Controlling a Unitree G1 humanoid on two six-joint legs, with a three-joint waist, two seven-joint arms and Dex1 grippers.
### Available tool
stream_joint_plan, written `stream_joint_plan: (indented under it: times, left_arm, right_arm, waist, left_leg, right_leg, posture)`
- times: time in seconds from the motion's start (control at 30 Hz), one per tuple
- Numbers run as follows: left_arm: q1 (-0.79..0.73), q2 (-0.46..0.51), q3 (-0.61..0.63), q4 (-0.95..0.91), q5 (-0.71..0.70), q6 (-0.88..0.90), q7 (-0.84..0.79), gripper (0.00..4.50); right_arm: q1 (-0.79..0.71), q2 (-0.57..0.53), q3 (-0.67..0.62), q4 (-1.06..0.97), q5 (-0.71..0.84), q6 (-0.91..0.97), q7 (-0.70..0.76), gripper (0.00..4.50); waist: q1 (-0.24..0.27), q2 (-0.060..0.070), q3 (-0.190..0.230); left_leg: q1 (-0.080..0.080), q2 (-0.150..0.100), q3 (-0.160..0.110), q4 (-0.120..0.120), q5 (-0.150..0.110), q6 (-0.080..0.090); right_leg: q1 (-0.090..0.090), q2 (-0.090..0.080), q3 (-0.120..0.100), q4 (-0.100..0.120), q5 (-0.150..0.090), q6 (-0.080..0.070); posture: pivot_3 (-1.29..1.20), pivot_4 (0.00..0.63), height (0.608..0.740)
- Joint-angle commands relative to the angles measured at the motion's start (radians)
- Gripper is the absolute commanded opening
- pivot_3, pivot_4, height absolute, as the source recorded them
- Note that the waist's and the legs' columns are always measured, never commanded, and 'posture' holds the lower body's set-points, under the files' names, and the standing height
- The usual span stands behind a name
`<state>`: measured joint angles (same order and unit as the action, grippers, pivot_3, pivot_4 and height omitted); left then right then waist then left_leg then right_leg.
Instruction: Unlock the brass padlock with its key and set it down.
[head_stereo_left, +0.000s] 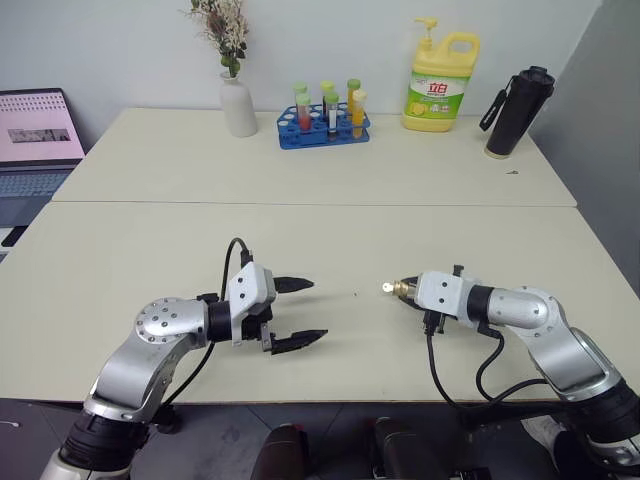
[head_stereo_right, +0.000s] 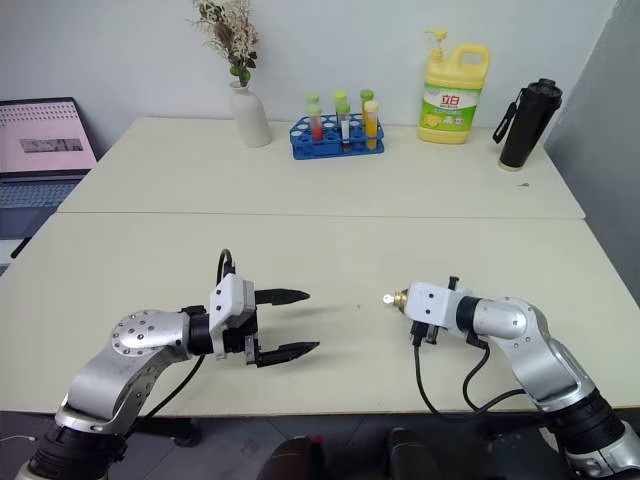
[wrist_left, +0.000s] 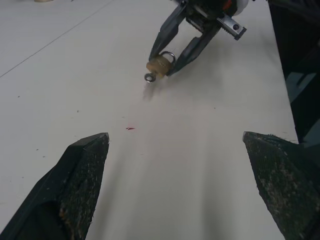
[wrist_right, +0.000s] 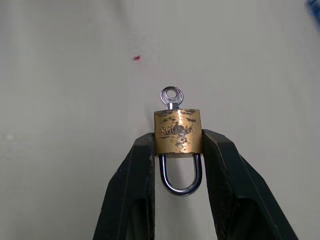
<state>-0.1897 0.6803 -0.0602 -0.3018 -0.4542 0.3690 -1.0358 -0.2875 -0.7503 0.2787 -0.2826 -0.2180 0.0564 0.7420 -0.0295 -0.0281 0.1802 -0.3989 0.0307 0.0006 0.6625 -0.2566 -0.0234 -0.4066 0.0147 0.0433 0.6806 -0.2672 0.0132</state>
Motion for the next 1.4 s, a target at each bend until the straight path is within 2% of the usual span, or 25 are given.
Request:
stream_joint_plan:
  times: [0.03, 0.17, 0.3, 0.47, 0.57, 0.67, 1.27, 1.4]
  left_arm:
    - [-0.096, -0.026, 0.046, -0.001, -0.102, 0.100, 0.021, 4.50]
    - [-0.182, -0.048, 0.051, 0.015, -0.152, 0.202, 0.053, 4.50]
    - [-0.252, -0.055, 0.033, 0.018, -0.174, 0.271, 0.061, 4.50]
    - [-0.337, -0.076, 0.009, 0.037, -0.184, 0.326, 0.062, 4.50]
    - [-0.411, -0.134, 0.026, 0.099, -0.228, 0.375, 0.082, 4.50]
    - [-0.451, -0.150, 0.017, 0.137, -0.214, 0.380, 0.074, 4.50]
    - [-0.497, -0.153, -0.007, 0.200, -0.208, 0.418, 0.034, 4.50]
    - [-0.492, -0.145, -0.009, 0.200, -0.204, 0.417, 0.015, 3.58]
  right_arm:
    - [-0.026, -0.018, -0.010, 0.022, -0.162, -0.342, -0.184, 0.94]
    - [-0.051, 0.022, -0.038, 0.081, -0.235, -0.485, -0.319, 0.94]
    - [-0.065, 0.043, -0.048, 0.100, -0.258, -0.553, -0.365, 0.94]
    - [-0.078, 0.068, -0.058, 0.093, -0.259, -0.575, -0.366, 0.94]
    - [-0.096, 0.082, -0.059, 0.096, -0.249, -0.582, -0.363, 0.94]
    - [-0.109, 0.093, -0.060, 0.109, -0.248, -0.583, -0.359, 0.94]
    - [-0.117, 0.119, -0.056, 0.100, -0.252, -0.602, -0.350, 0.94]
    - [-0.116, 0.121, -0.057, 0.102, -0.248, -0.604, -0.347, 0.94]
  waist:
    - [0.001, 0.000, 0.000]
    - [0.000, 0.000, 0.000]
    - [0.000, 0.000, 0.000]
    - [0.001, 0.000, 0.000]
    - [0.001, 0.000, 0.000]
    - [0.001, 0.000, 0.000]
    - [0.000, 0.000, 0.000]
    - [0.000, 0.000, 0.000]
  left_leg:
    - [0.000, 0.000, 0.000, 0.000, 0.000, 0.000]
    - [0.000, -0.001, 0.001, 0.000, 0.000, 0.000]
    - [0.000, -0.001, 0.001, 0.000, 0.000, 0.000]
    - [0.000, -0.001, 0.000, 0.000, 0.000, 0.000]
    - [0.000, -0.001, 0.000, 0.000, 0.000, 0.000]
    - [-0.001, -0.001, 0.000, 0.001, 0.000, 0.000]
    - [0.000, -0.001, 0.000, 0.001, 0.000, 0.000]
    - [-0.001, -0.001, -0.001, 0.001, 0.000, -0.001]
  right_leg:
    - [0.000, 0.000, 0.000, 0.000, 0.000, 0.000]
    - [0.000, 0.001, 0.000, 0.000, 0.000, 0.000]
    - [0.000, 0.001, 0.001, 0.000, 0.000, 0.000]
    - [0.000, 0.001, 0.001, 0.001, 0.000, 0.000]
    - [0.000, 0.001, 0.002, 0.001, 0.000, -0.001]
    - [0.000, 0.001, 0.001, 0.001, 0.000, -0.001]
    - [0.000, 0.001, 0.002, 0.001, 0.001, -0.002]
    - [0.000, 0.001, 0.002, 0.001, 0.001, -0.002]
  posture:
    - [0.00, 0.150, 0.740]
    - [0.00, 0.150, 0.740]
    - [0.00, 0.150, 0.740]
    - [0.00, 0.150, 0.740]
    - [0.00, 0.150, 0.740]
    - [0.00, 0.150, 0.740]
    - [0.00, 0.150, 0.740]
    - [0.00, 0.150, 0.740]
